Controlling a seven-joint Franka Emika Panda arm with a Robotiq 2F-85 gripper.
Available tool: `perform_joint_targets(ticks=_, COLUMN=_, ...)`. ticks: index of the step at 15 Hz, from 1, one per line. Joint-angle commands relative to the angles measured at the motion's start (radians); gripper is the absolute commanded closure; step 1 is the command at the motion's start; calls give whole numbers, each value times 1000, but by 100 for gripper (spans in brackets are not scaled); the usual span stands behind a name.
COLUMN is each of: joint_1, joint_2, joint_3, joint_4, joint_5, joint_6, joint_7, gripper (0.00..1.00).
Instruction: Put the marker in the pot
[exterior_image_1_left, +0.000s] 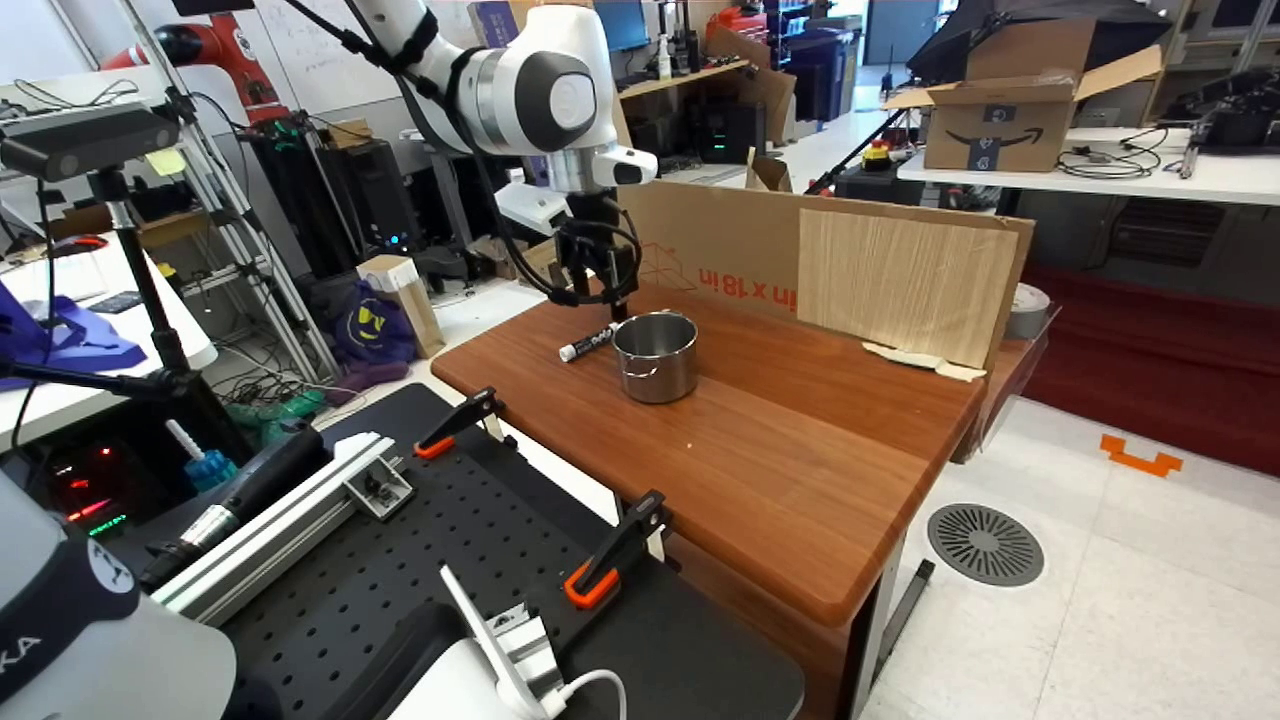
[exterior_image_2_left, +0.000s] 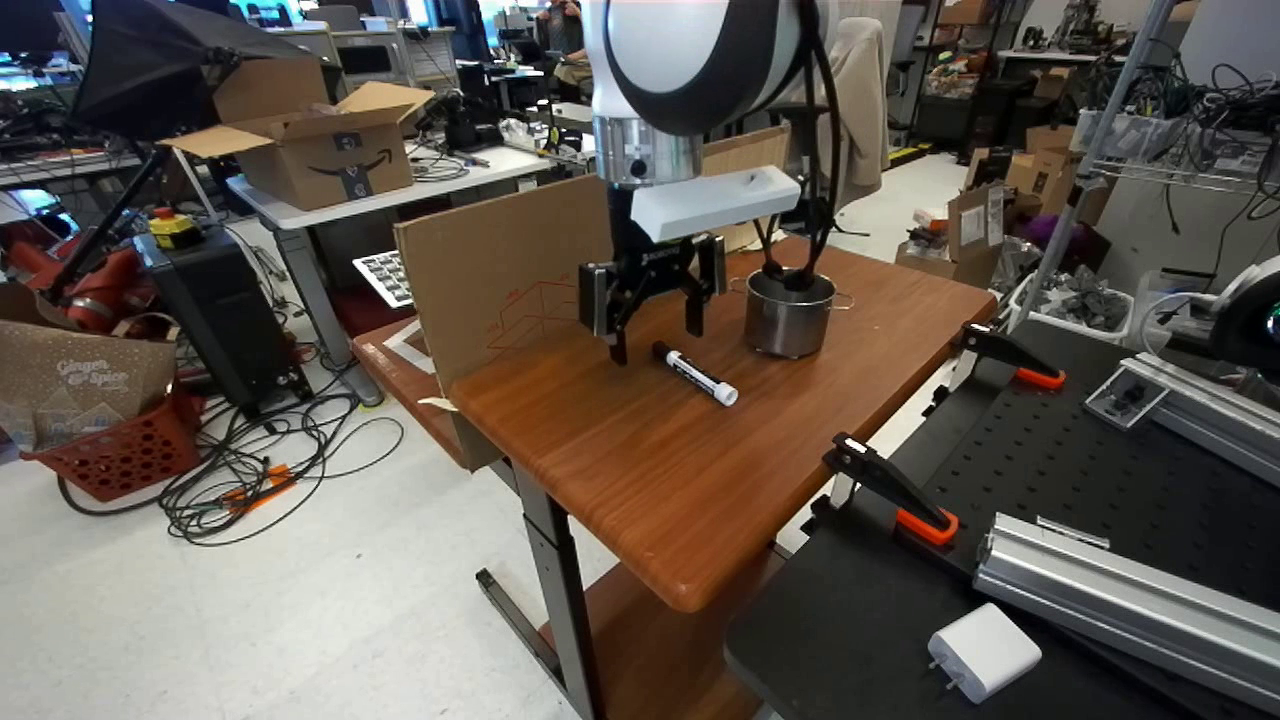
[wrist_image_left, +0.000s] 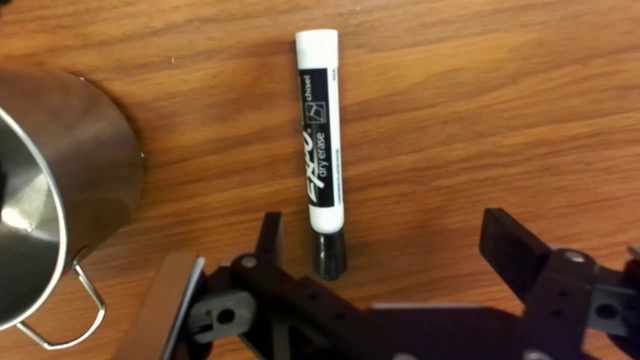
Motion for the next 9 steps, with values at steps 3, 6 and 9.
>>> perform_joint_targets(ticks=3, joint_1=44, joint_2=71, joint_3=-54, joint_4=66, joint_5=19, joint_6=-9, joint_7=22, gripper=0)
perform_joint_targets(ticks=6, joint_1=48, joint_2=87, joint_3=-61, joint_4=80, joint_5=18, joint_6=-8, joint_7=23, gripper=32)
perform_joint_targets(ticks=9, joint_1=47, joint_2=89, joint_3=-61, joint_4=86, joint_5=22, joint_6=-7, joint_7=24, gripper=58)
